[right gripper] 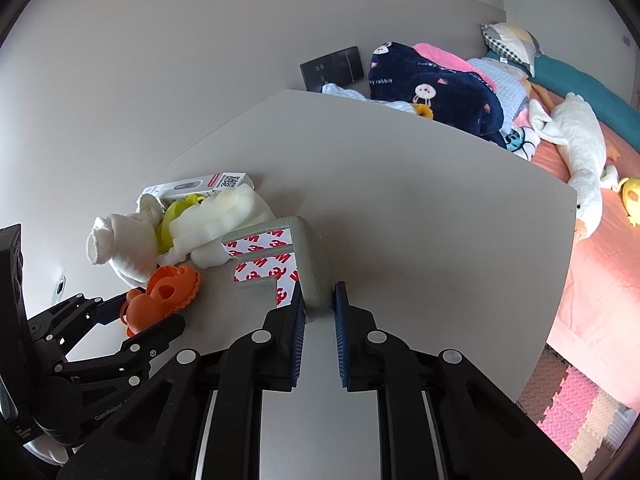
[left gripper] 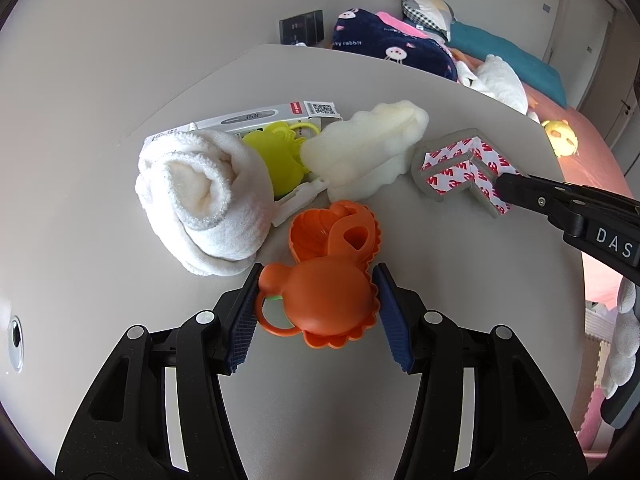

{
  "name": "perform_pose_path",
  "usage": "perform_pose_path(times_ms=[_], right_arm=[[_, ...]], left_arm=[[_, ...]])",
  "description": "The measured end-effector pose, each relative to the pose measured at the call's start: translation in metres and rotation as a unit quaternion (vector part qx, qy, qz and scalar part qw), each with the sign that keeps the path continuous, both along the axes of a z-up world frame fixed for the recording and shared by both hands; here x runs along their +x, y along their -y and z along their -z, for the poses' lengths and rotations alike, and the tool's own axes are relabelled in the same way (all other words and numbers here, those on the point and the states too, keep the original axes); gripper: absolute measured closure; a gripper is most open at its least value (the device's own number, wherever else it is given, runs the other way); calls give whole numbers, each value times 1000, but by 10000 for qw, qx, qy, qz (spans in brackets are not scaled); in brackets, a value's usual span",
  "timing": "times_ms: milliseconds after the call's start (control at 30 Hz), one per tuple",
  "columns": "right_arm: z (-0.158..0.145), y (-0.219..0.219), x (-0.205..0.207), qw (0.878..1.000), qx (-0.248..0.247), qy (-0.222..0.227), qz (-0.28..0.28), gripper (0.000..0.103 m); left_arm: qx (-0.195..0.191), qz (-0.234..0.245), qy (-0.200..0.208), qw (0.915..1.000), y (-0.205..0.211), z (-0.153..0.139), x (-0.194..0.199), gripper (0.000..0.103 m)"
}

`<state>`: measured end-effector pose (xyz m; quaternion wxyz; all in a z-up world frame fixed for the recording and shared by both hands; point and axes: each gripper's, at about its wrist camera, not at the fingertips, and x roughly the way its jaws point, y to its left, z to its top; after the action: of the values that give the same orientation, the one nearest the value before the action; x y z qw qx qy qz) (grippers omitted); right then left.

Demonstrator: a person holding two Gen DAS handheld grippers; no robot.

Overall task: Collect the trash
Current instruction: 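Grasp the orange toy with the left tool while the right tool grasps the patterned corner guard, then carry the orange toy and corner guard to the black bin and release both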

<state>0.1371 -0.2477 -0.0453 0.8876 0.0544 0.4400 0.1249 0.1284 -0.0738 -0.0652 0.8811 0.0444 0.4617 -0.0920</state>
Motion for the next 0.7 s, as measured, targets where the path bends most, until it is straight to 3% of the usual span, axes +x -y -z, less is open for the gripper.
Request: perform_pose_path(times_ms=[700], right_arm=[[-42,45,-79,9991,-5,280,328,88]], left_arm=[[-373,256,281,9986,38,-39,-59,50]])
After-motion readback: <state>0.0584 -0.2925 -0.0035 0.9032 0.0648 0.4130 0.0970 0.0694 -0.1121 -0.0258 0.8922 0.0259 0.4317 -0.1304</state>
